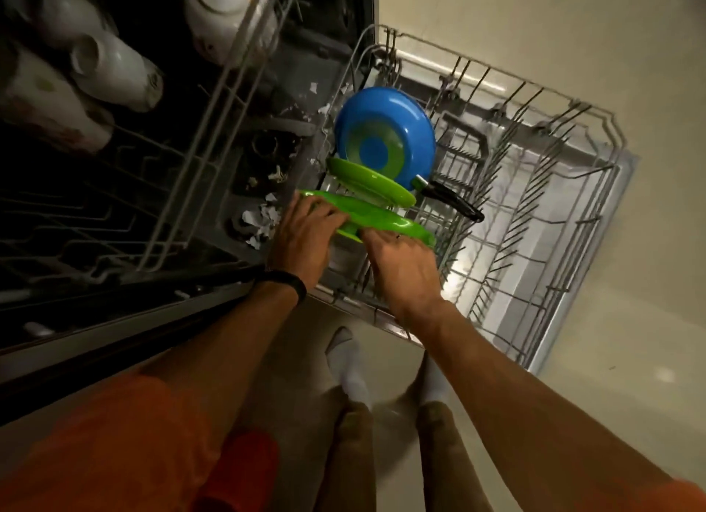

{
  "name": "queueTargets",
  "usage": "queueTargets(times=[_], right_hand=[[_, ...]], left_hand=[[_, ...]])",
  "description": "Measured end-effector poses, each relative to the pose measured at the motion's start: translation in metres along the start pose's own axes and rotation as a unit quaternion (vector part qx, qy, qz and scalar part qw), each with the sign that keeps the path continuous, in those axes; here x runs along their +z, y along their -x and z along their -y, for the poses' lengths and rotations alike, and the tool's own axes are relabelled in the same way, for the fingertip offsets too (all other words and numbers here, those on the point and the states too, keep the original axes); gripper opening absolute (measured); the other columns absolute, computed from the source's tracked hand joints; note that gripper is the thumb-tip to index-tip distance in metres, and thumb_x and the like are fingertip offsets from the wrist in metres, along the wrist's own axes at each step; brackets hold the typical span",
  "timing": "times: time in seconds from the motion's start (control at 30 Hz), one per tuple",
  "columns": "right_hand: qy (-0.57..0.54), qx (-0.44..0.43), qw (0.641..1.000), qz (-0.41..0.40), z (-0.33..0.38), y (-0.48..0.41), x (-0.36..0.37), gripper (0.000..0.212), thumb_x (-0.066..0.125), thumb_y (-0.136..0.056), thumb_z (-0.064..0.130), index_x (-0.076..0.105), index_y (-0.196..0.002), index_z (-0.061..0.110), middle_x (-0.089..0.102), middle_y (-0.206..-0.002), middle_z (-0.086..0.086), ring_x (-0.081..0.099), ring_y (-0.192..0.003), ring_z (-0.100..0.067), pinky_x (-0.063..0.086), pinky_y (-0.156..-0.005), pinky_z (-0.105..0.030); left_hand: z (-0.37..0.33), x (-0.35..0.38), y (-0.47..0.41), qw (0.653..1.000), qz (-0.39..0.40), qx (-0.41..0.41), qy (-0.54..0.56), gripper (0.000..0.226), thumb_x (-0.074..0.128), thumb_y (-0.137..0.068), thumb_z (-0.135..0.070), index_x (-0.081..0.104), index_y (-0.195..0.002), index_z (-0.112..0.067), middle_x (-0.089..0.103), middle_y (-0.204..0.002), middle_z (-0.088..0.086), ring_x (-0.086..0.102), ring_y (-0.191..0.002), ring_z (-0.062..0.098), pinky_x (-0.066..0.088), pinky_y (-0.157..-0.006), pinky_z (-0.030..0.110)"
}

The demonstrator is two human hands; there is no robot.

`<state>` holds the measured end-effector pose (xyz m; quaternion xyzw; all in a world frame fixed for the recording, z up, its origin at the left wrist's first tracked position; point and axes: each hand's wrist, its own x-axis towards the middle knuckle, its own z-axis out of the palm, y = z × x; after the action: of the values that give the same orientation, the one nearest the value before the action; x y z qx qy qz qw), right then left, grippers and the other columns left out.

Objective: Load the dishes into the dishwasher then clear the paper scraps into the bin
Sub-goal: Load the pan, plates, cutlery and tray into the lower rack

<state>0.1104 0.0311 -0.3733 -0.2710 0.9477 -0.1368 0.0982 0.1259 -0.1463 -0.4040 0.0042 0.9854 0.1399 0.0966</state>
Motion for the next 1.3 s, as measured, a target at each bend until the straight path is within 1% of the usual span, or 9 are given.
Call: queueTargets(times=[0.17, 0.37, 0.57, 0.73, 0.87, 1.0, 1.13, 1.2, 1.3], right_hand=[[0.012, 0.008, 1.000, 0.019, -0.005, -0.009, 0.021, 0.031, 0.077, -0.076, 0.009, 0.069, -0.104, 0.020, 0.075, -0.086, 0.000, 0.070, -0.068, -0.027, 0.035, -0.053, -0.028], [-0.045, 0.005, 0.998, 0.045, -0.004, -0.023, 0.028, 0.021, 0.055, -0.097, 0.012, 0.061, -0.117, 0.015, 0.073, -0.106, -0.008, 0.069, -0.086, -0.031, 0.048, -0.071, -0.038], [-0.055, 0.027, 0.997, 0.048, -0.008, -0.034, 0.036, 0.018, 0.055, -0.098, 0.008, 0.061, -0.114, 0.014, 0.072, -0.099, -0.009, 0.066, -0.080, -0.030, 0.042, -0.067, -0.037], [-0.064, 0.052, 0.994, 0.069, -0.010, -0.038, 0.040, 0.023, 0.053, -0.101, 0.008, 0.057, -0.122, 0.016, 0.068, -0.095, -0.005, 0.046, -0.070, -0.022, 0.040, -0.068, -0.037], [-0.070, 0.069, 0.991, 0.091, -0.007, -0.043, 0.031, 0.033, 0.051, -0.101, 0.006, 0.054, -0.133, 0.018, 0.066, -0.093, -0.004, 0.044, -0.073, -0.021, 0.048, -0.078, -0.041], [-0.084, 0.073, 0.988, 0.110, 0.006, -0.050, 0.019, 0.037, 0.047, -0.104, 0.007, 0.047, -0.139, 0.015, 0.046, -0.083, 0.001, 0.045, -0.075, -0.021, 0.047, -0.083, -0.041], [-0.110, 0.075, 0.982, 0.132, 0.034, -0.042, 0.022, 0.037, 0.046, -0.102, 0.002, 0.044, -0.138, 0.011, 0.056, -0.088, -0.003, 0.055, -0.076, -0.023, 0.045, -0.073, -0.038], [-0.115, 0.090, 0.980, 0.132, 0.034, -0.040, 0.023, 0.038, 0.047, -0.102, 0.002, 0.044, -0.138, 0.011, 0.065, -0.099, -0.007, 0.060, -0.082, -0.026, 0.047, -0.077, -0.040], [-0.100, 0.086, 0.982, 0.138, 0.025, -0.041, 0.022, 0.044, 0.048, -0.101, 0.003, 0.041, -0.144, 0.011, 0.058, -0.096, -0.004, 0.052, -0.082, -0.025, 0.048, -0.088, -0.043]], left_hand=[[0.012, 0.019, -0.013, 1.000, 0.007, 0.009, 0.006, 0.037, 0.064, -0.084, 0.003, 0.074, -0.112, -0.018, 0.071, -0.111, 0.006, 0.055, -0.114, 0.034, 0.025, -0.120, 0.053], [0.023, 0.024, -0.023, 0.999, 0.026, -0.004, 0.029, 0.042, 0.063, -0.083, 0.011, 0.075, -0.115, -0.013, 0.071, -0.114, 0.010, 0.056, -0.115, 0.037, 0.025, -0.119, 0.053], [0.028, 0.029, -0.038, 0.998, 0.048, -0.003, 0.050, 0.043, 0.061, -0.082, 0.012, 0.074, -0.116, -0.012, 0.070, -0.114, 0.012, 0.057, -0.113, 0.038, 0.024, -0.119, 0.052], [0.033, 0.031, -0.046, 0.997, 0.062, -0.003, 0.055, 0.044, 0.063, -0.080, 0.012, 0.074, -0.113, -0.015, 0.069, -0.109, 0.009, 0.056, -0.112, 0.036, 0.022, -0.119, 0.050], [0.034, 0.024, -0.057, 0.994, 0.095, 0.005, 0.059, 0.042, 0.064, -0.082, 0.009, 0.073, -0.114, -0.016, 0.069, -0.106, 0.009, 0.055, -0.111, 0.036, 0.030, -0.115, 0.050], [0.034, 0.017, -0.060, 0.992, 0.091, 0.000, 0.083, 0.044, 0.063, -0.079, 0.012, 0.075, -0.110, -0.016, 0.071, -0.103, 0.009, 0.053, -0.109, 0.034, 0.039, -0.103, 0.047], [0.043, 0.012, -0.059, 0.992, 0.105, -0.008, 0.073, 0.047, 0.062, -0.074, 0.017, 0.075, -0.108, -0.013, 0.069, -0.109, 0.008, 0.049, -0.120, 0.031, 0.043, -0.102, 0.041], [0.043, 0.009, -0.057, 0.992, 0.109, 0.005, 0.064, 0.046, 0.061, -0.076, 0.017, 0.075, -0.109, -0.011, 0.070, -0.111, 0.008, 0.047, -0.123, 0.032, 0.040, -0.102, 0.040], [0.039, 0.011, -0.056, 0.993, 0.102, 0.014, 0.056, 0.046, 0.058, -0.079, 0.016, 0.074, -0.111, -0.012, 0.070, -0.109, 0.009, 0.049, -0.117, 0.034, 0.043, -0.098, 0.044]])
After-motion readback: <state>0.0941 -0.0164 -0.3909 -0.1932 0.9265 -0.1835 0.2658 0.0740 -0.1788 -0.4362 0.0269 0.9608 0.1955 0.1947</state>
